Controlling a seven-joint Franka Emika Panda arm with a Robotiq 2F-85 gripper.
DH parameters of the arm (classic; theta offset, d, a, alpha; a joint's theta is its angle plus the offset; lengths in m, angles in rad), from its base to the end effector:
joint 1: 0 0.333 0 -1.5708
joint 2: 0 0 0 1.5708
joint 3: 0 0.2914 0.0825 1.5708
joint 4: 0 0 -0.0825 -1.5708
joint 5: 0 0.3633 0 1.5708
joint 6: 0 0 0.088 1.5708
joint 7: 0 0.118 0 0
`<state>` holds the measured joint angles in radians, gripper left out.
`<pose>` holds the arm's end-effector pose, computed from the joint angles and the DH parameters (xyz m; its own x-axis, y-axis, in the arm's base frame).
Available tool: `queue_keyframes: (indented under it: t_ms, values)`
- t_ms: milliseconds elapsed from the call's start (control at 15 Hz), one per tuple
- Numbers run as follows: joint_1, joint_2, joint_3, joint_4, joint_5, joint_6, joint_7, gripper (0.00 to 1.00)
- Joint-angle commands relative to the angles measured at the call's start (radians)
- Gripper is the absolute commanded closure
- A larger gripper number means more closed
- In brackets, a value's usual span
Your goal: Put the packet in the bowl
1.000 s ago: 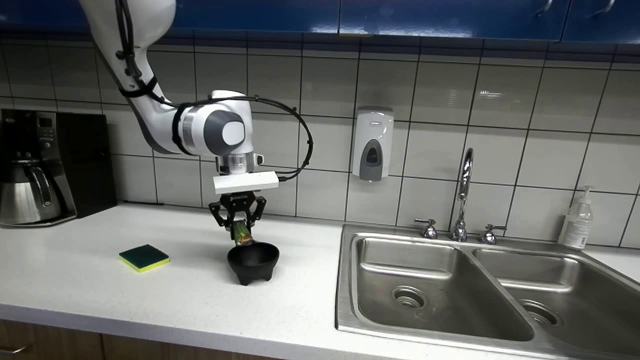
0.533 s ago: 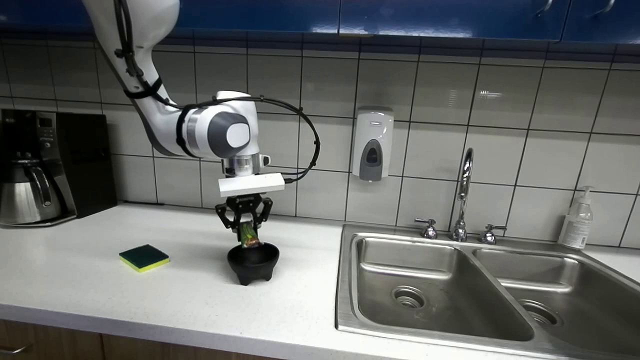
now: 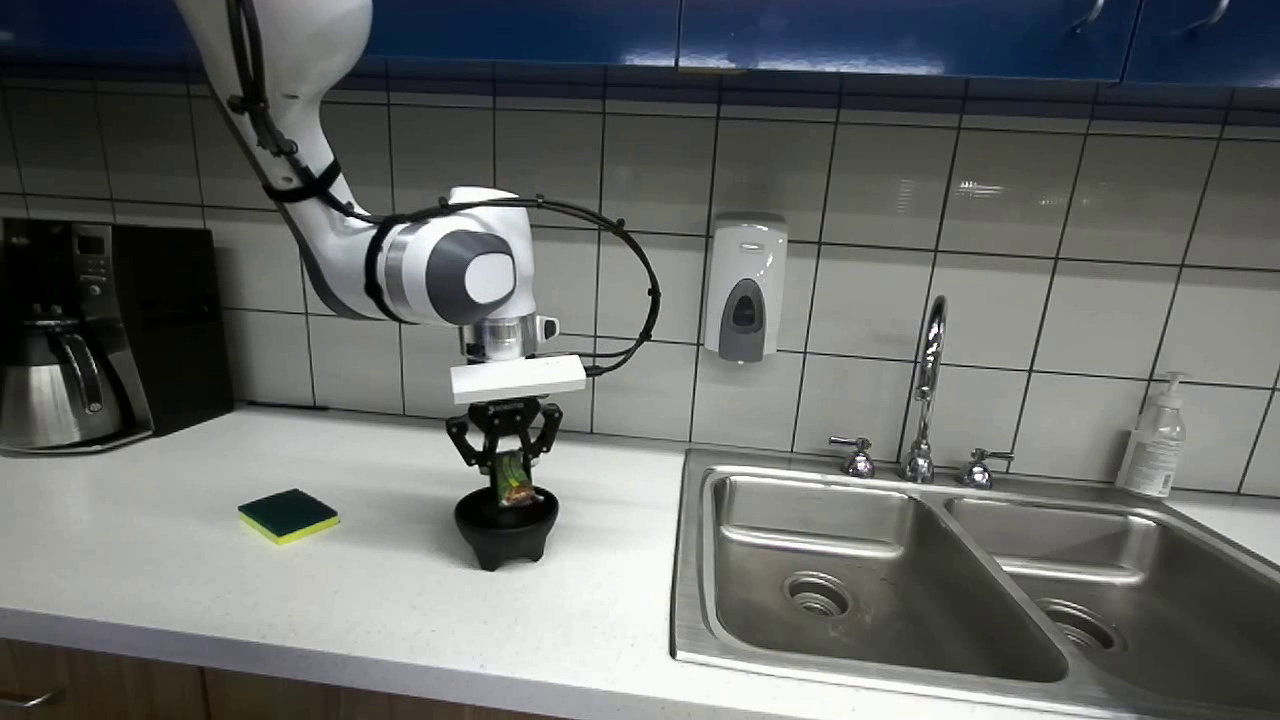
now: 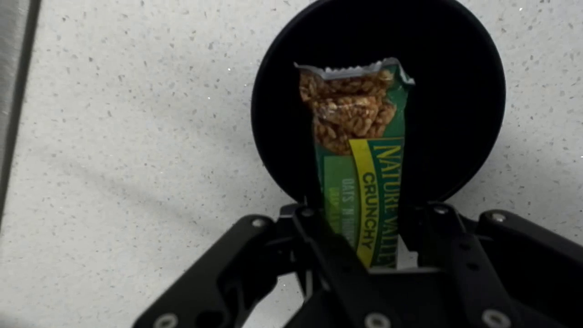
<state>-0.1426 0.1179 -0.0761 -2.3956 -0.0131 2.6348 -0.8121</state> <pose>0.4862 -0.1082 0.2609 0.8181 0.5707 0.0713 0.5635 -0.8201 0.0994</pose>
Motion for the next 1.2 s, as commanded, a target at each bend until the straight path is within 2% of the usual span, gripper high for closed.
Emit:
queue_keyframes:
  t_ms: [0, 333, 400, 467, 800, 1133]
  values:
    - [-0.015, -0.04, 0.013, -0.051, 0.049, 0.047, -0.063, 0.84]
    - [-0.011, -0.042, 0.02, -0.076, 0.07, 0.094, -0.088, 0.84]
    - [-0.011, -0.042, 0.02, -0.079, 0.065, 0.098, -0.083, 0.34]
    - [-0.011, -0.042, 0.021, -0.081, 0.067, 0.099, -0.084, 0.32]
    - [0.001, -0.043, 0.028, -0.079, 0.05, 0.098, -0.062, 0.0]
    - [0.032, -0.063, 0.029, -0.056, 0.005, 0.044, 0.009, 0.0]
